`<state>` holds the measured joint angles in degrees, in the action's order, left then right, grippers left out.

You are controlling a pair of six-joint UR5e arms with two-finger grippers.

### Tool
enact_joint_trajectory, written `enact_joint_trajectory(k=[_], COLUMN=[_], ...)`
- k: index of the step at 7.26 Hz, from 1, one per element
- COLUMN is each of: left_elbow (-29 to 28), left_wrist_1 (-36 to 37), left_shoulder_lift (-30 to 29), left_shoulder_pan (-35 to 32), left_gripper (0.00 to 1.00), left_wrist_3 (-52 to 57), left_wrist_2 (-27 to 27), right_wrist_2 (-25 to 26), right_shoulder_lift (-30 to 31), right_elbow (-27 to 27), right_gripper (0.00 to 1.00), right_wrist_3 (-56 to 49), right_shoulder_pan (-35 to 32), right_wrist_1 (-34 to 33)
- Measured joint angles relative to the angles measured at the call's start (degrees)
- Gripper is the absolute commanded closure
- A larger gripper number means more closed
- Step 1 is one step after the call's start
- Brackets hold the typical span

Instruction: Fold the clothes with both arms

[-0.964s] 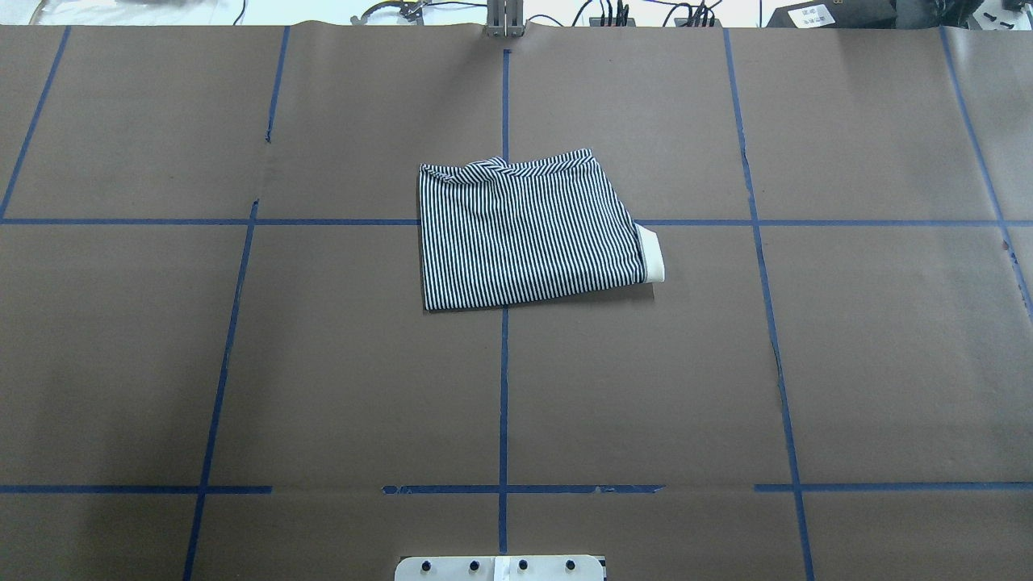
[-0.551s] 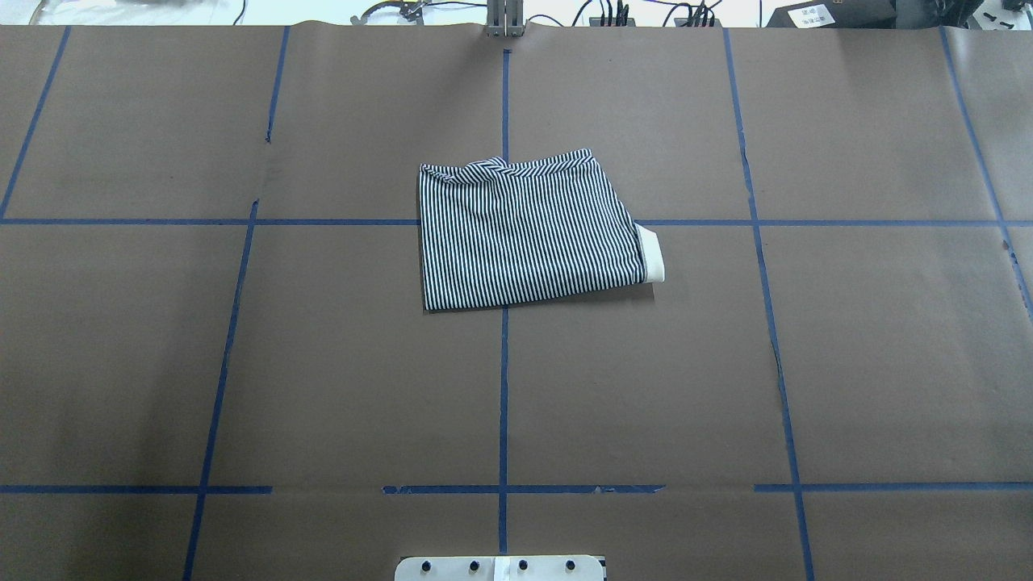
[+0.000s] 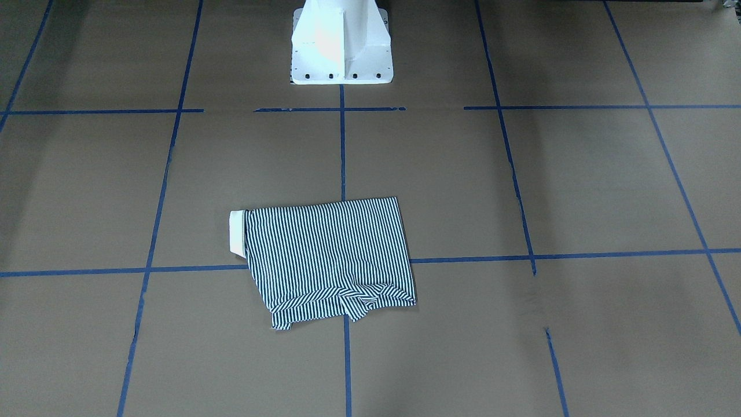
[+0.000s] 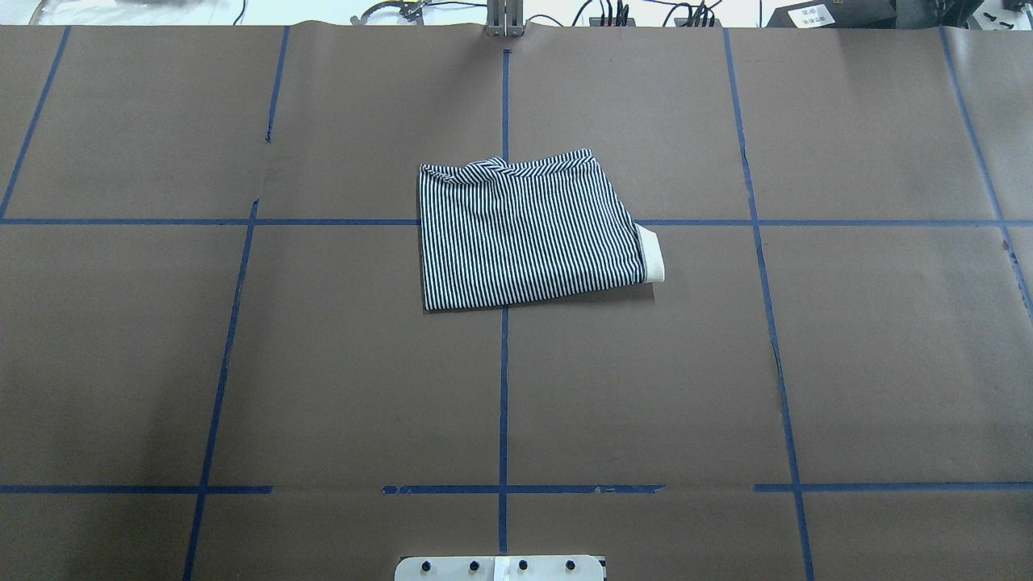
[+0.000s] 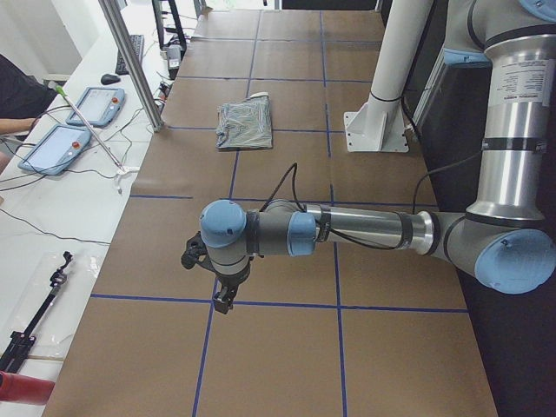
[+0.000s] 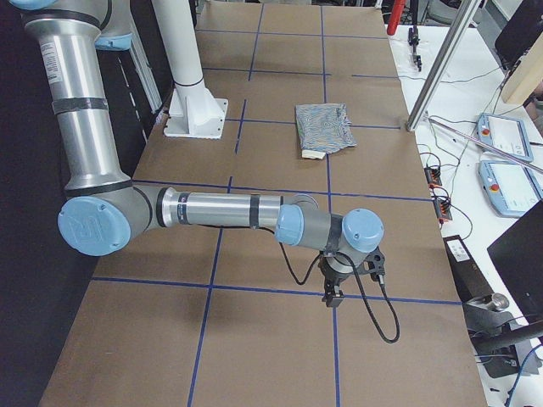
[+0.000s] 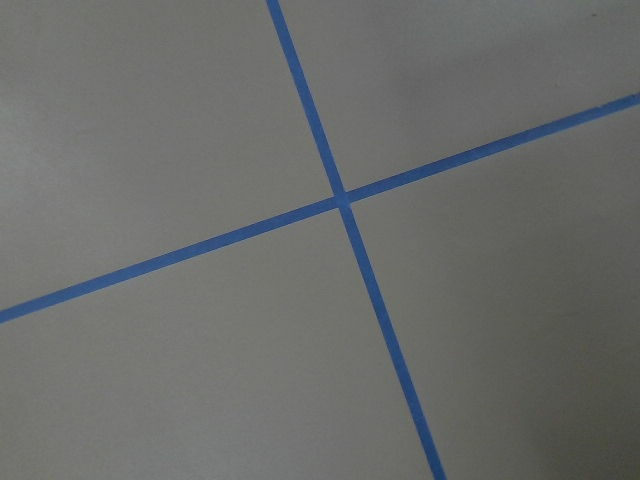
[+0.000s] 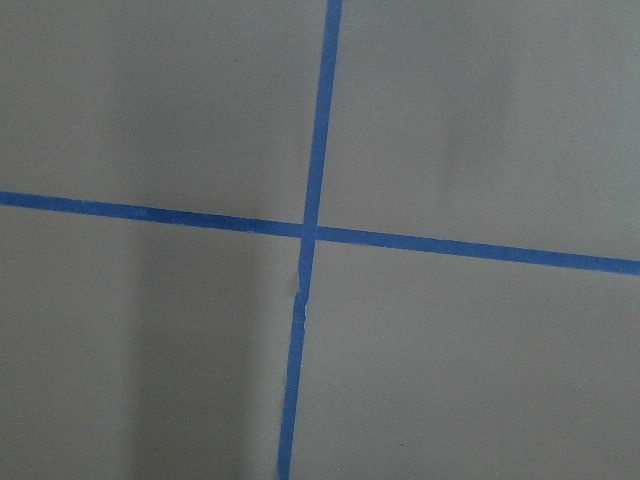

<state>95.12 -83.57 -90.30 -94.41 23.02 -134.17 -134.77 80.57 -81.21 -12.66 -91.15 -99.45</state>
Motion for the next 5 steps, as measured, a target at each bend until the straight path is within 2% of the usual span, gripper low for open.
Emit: enact_joint_trajectory(k=[5], left_elbow=[2.9], left_wrist_1=[2.9], left_shoulder_lift=[0.3], left_shoulder_pan=[0.3], left_gripper=[0.0], left_wrist_3=[-8.9], left_wrist_2=[1.2], right_wrist_2=[-0.1], right_shoulder_lift=[0.3], right_elbow=[0.0], right_gripper=[0.0], right_wrist_3=[0.7], right_shoulder_pan=[0.5], right_wrist_1=[0.0])
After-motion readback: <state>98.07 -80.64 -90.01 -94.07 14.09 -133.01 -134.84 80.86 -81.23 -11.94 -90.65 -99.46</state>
